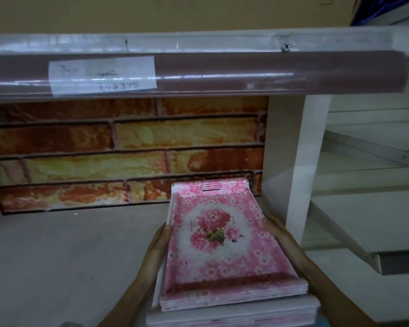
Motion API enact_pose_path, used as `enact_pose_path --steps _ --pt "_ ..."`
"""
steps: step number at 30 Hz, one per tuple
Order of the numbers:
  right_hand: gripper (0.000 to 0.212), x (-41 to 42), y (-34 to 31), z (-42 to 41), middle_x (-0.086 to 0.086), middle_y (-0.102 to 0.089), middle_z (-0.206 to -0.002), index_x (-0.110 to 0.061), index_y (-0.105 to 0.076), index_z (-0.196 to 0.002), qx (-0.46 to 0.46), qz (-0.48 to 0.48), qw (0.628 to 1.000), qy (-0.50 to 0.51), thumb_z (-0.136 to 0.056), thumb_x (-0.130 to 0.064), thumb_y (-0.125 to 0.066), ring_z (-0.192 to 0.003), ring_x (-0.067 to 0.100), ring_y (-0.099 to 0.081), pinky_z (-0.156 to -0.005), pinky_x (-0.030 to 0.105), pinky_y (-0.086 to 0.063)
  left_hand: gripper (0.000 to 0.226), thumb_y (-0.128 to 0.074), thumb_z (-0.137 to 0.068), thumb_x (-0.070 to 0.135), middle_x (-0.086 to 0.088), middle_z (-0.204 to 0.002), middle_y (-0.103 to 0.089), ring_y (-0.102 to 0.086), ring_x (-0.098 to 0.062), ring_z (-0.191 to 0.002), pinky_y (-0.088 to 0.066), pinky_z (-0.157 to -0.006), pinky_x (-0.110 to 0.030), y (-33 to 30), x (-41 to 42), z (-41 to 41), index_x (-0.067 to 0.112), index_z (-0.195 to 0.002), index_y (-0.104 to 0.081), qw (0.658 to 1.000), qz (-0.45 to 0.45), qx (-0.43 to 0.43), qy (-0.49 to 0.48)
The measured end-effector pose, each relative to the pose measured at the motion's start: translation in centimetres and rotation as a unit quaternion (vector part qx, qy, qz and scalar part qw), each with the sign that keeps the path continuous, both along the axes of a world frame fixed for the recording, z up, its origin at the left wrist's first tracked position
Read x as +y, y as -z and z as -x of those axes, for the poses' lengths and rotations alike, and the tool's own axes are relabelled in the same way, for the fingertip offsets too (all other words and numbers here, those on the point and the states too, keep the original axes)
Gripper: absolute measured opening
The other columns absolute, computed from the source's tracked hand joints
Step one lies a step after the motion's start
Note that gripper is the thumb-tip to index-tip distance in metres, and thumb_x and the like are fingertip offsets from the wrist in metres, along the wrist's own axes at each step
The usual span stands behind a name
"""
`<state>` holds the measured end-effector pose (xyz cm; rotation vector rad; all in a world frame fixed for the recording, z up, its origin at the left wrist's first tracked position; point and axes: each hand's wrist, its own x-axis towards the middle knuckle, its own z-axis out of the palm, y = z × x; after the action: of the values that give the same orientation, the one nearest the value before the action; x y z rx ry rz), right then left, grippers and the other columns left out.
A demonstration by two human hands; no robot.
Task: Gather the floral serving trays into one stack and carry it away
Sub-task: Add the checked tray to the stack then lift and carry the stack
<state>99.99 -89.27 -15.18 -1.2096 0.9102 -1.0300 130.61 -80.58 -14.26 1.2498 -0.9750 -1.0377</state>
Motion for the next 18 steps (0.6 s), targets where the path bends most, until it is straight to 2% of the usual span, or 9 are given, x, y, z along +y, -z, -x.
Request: enact_pose_path --steps 2,5,6,8,10,12,14,16,18 --pt "0.087 -0.4 0.3 -0.1 0.001 -0.062 -0.126 -0.035 -0.041 -0.142 0.005 -0.009 1.000 -0.007 -0.066 -0.061 -0.075 -0.102 0.018 -0.071 -0.086 0.039 -0.056 0.070 -0.060 -0.078 0.070 -0.011 -0.127 -0.065 -0.058 -0.037 -0.122 -0.044 -0.103 -0.053 2.8 -2.2 -1.6 0.023 -0.129 -0.060 1.000 -0.009 0.019 0.009" --pt "0.052 -1.0 0.8 -0.3 0.001 -0.065 -0.113 -0.027 -0.049 -0.133 -0.001 -0.028 0.999 0.026 -0.087 -0.041 -0.067 -0.084 0.007 -0.074 -0.067 0.024 -0.059 0.070 -0.066 -0.074 0.066 -0.011 -0.125 -0.066 -0.063 -0.034 -0.116 -0.048 -0.099 -0.051 1.6 -1.6 -0.7 0.022 -0.128 -0.061 0.998 -0.013 0.061 0.005" --pt "0.056 -1.3 0.7 -0.4 0.005 -0.067 -0.114 -0.025 -0.050 -0.133 -0.001 -0.049 0.998 0.034 -0.084 -0.044 -0.070 -0.086 0.012 -0.075 -0.070 0.028 -0.060 0.076 -0.070 -0.070 0.065 -0.011 -0.123 -0.067 -0.065 -0.032 -0.112 -0.051 -0.094 -0.048 1.2 -1.5 -0.6 0.019 -0.130 -0.060 0.998 -0.013 0.069 0.001" --pt "0.082 -1.9 0.6 -0.6 0.012 -0.071 -0.114 -0.019 -0.054 -0.134 0.030 -0.085 0.995 0.035 -0.067 -0.058 -0.080 -0.095 0.026 -0.073 -0.083 0.041 -0.059 0.087 -0.075 -0.062 0.065 -0.010 -0.123 -0.067 -0.068 -0.029 -0.108 -0.054 -0.088 -0.042 1.3 -1.7 -0.9 0.018 -0.133 -0.056 0.997 -0.004 0.072 0.006" --pt "0.085 -2.6 0.8 -0.2 0.010 -0.077 -0.091 -0.009 -0.060 -0.128 0.057 -0.086 0.995 0.009 -0.062 -0.056 -0.083 -0.080 0.026 -0.075 -0.065 0.028 -0.060 0.083 -0.078 -0.061 0.064 -0.011 -0.120 -0.069 -0.069 -0.029 -0.105 -0.055 -0.088 -0.042 0.8 -1.6 -1.0 0.017 -0.128 -0.061 0.997 -0.013 0.077 0.016" --pt "0.057 -2.3 0.4 -0.4 0.009 -0.072 -0.071 0.003 -0.055 -0.129 0.063 -0.052 0.997 -0.016 -0.088 -0.034 -0.066 -0.061 0.023 -0.072 -0.042 0.017 -0.051 0.076 -0.084 -0.054 0.059 -0.012 -0.103 -0.075 -0.074 -0.026 -0.091 -0.059 -0.074 -0.032 0.5 -2.1 -1.4 0.012 -0.113 -0.070 0.997 -0.017 0.073 0.017" --pt "0.038 -2.6 0.5 -0.6 0.009 -0.070 -0.062 0.005 -0.054 -0.127 0.048 -0.043 0.997 -0.050 -0.099 -0.021 -0.051 -0.047 0.017 -0.069 -0.034 0.017 -0.046 0.055 -0.076 -0.073 0.042 -0.010 -0.081 -0.077 -0.075 -0.019 -0.071 -0.056 -0.054 -0.023 -0.2 -2.4 -1.3 0.001 -0.109 -0.070 0.995 -0.037 0.096 0.011" --pt "0.047 -2.1 -0.8 -0.9 0.008 -0.074 -0.064 0.002 -0.056 -0.124 0.058 -0.068 0.995 -0.043 -0.089 -0.028 -0.065 -0.052 0.017 -0.072 -0.041 0.020 -0.051 0.038 -0.058 -0.092 0.023 -0.010 -0.074 -0.076 -0.074 -0.018 -0.063 -0.054 -0.047 -0.021 -0.9 -2.2 -1.2 -0.006 -0.116 -0.063 0.992 -0.053 0.112 0.022" --pt "0.071 -1.8 -2.3 -1.1 0.011 -0.078 -0.088 -0.007 -0.062 -0.125 0.039 -0.121 0.992 -0.028 -0.069 -0.046 -0.080 -0.078 0.025 -0.076 -0.064 0.029 -0.058 0.037 -0.056 -0.092 0.022 -0.010 -0.080 -0.077 -0.075 -0.017 -0.067 -0.055 -0.049 -0.021 -1.4 -2.2 -1.1 -0.003 -0.118 -0.064 0.990 -0.059 0.123 0.038"
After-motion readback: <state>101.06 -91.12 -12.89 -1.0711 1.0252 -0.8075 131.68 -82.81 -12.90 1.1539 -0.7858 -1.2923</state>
